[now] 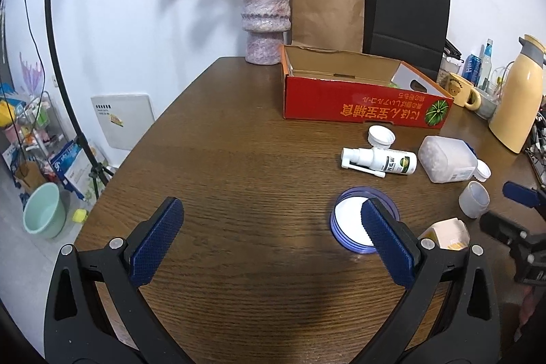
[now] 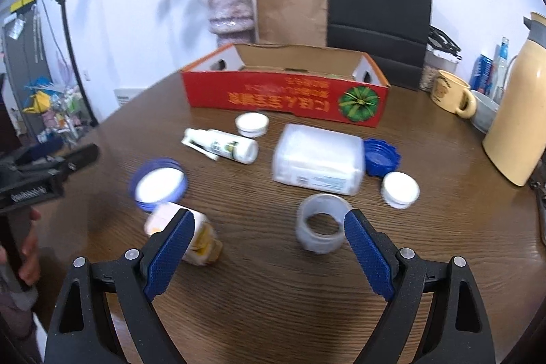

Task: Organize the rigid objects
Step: 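Grasp the cream plug adapter with the right tool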

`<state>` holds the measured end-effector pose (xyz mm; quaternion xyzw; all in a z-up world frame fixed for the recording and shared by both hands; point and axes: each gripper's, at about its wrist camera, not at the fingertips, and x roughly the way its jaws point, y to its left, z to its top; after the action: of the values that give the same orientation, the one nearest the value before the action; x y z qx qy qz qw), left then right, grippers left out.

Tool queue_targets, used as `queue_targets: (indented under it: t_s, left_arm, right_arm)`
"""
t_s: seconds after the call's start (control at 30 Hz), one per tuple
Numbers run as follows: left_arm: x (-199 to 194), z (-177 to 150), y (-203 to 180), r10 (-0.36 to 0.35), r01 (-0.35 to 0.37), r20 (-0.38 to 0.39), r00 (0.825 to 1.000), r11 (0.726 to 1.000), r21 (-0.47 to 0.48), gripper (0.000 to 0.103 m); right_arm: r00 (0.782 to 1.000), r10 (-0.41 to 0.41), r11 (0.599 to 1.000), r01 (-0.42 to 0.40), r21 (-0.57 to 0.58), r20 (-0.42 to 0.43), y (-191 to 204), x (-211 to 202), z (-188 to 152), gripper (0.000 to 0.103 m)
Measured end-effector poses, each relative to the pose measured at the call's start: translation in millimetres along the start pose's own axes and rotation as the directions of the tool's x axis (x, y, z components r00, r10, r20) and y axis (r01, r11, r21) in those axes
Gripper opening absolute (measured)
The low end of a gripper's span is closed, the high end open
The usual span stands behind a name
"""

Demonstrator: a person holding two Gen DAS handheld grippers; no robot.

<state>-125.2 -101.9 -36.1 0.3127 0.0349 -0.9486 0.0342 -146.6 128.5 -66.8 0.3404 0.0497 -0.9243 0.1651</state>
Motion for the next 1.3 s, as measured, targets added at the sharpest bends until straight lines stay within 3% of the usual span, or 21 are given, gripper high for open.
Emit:
queue_targets:
  t_s: [0.37,0.8,0.93,0.97,1.0,1.07,1.3]
  left_arm:
    - [-1.4,-9.3,-0.1,-0.043,0.044,-0.024,0.999,0.999,0.028,0.103]
    - [1.7,-11.6,7.3,-0.045,0.046,-0.047,0.998,0.999,0.004,0.103]
    - [1.7,-11.9,7.9,-0.046,0.046,-0.048,0.998,0.999,0.004,0.103]
    - [1.8,-11.9,7.9,-0.047,0.048,-0.049,0.998,0.999,0.004,0.103]
    - [1.9,-12.0,7.9,-0.047,0.047,-0.05,0.998,0.999,0.004,0.103]
    - [2.4,-12.1,7.7,-0.045,0.045,-0.052,0.998,0.999,0.005,0.103]
    - [4.1,-10.6,3.6,-0.031,0.032,-0.06,0.998,0.999,0.022,0.103]
  right_arm:
    - [0.998,0.037,0.998,-0.04,-0.057,-0.052,39.6,16.3,-4.9,0.093]
    - [0.989,0.038,0.996,-0.048,-0.069,-0.142,54.5,43.1,-8.3,0.093]
    - [0.984,0.078,0.994,-0.09,-0.069,-0.159,55.8,47.7,-9.1,0.093]
    - [0.983,0.085,0.993,-0.097,-0.068,-0.164,56.0,49.5,-9.4,0.084]
    - [0.981,0.09,0.992,-0.103,-0.067,-0.175,55.9,51.9,-9.8,0.066]
    - [0.979,0.096,0.991,-0.11,-0.07,-0.179,55.1,53.3,-10.7,0.056]
    - [0.983,0.108,0.99,-0.119,-0.069,-0.15,54.5,47.1,-10.5,0.055]
